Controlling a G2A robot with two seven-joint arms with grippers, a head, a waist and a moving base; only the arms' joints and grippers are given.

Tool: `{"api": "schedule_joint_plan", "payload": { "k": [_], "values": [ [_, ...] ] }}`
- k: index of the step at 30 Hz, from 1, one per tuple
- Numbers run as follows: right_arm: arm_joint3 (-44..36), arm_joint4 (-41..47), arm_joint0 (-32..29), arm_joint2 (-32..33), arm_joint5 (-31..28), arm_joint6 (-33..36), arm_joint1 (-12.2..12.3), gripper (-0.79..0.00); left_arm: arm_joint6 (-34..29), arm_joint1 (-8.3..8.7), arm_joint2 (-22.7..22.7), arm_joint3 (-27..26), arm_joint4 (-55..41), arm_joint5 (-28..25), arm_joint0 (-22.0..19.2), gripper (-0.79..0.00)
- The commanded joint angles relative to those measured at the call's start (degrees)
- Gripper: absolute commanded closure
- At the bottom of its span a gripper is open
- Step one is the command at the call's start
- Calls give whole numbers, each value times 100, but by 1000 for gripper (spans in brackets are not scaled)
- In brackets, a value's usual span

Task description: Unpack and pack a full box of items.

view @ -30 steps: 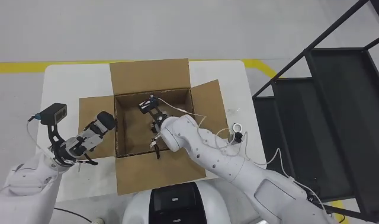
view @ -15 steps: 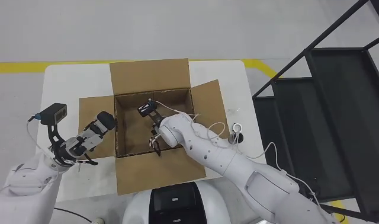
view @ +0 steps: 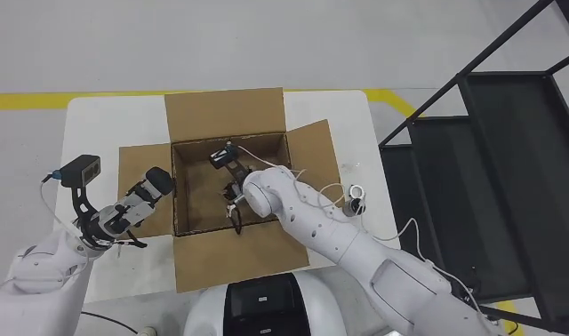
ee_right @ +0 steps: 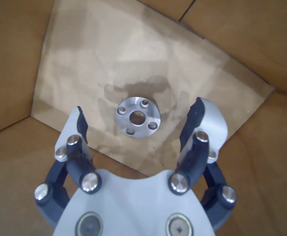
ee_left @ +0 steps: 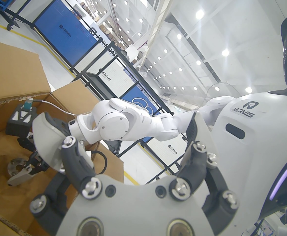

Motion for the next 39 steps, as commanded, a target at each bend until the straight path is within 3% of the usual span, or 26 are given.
{"api": "schedule_joint_plan", "payload": {
  "k": [1, 9, 17, 28, 39],
  "values": [
    [-649, -36, -325, 274, -54, -64, 120, -785, 0, 0, 0, 0, 0, 0, 0, -785],
    [-3703, -341, -2266, 1603, -731, -90, 658, -785, 0, 0, 0, 0, 0, 0, 0, -785],
    [-5359, -137, -3605, 2398, -1764, -973, 902, -785, 0, 0, 0, 0, 0, 0, 0, -785],
    [-6100, -265, -5344, 3481, -2461, -2866, 1130, -785, 0, 0, 0, 0, 0, 0, 0, -785],
    [-6108, 279, -6928, 4923, -2802, -4386, 1261, -785, 0, 0, 0, 0, 0, 0, 0, -785]
  ]
}}
